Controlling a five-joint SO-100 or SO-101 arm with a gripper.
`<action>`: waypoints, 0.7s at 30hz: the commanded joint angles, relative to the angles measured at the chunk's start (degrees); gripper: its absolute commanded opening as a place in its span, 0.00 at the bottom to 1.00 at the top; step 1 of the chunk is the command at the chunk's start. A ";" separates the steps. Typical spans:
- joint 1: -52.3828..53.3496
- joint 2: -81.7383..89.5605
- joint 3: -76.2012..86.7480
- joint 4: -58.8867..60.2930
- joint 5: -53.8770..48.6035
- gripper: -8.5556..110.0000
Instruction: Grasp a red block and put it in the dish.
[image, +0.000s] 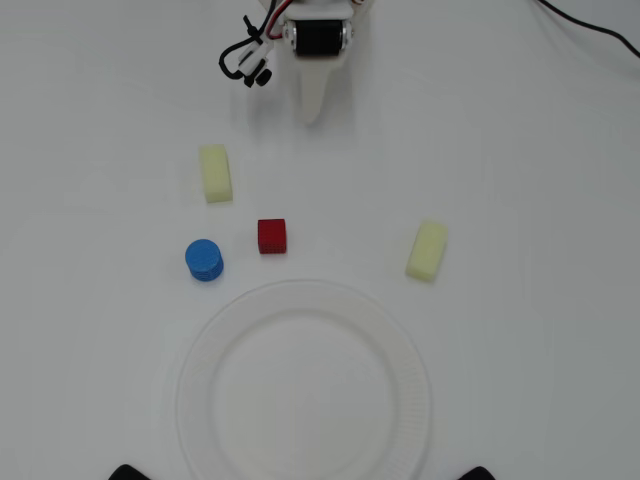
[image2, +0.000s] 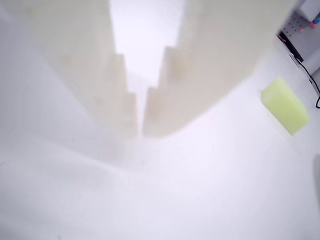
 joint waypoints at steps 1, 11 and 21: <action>-1.14 10.72 5.62 3.78 -2.46 0.07; -1.14 10.72 5.62 3.78 -2.55 0.07; -1.14 10.72 5.62 3.25 -2.55 0.07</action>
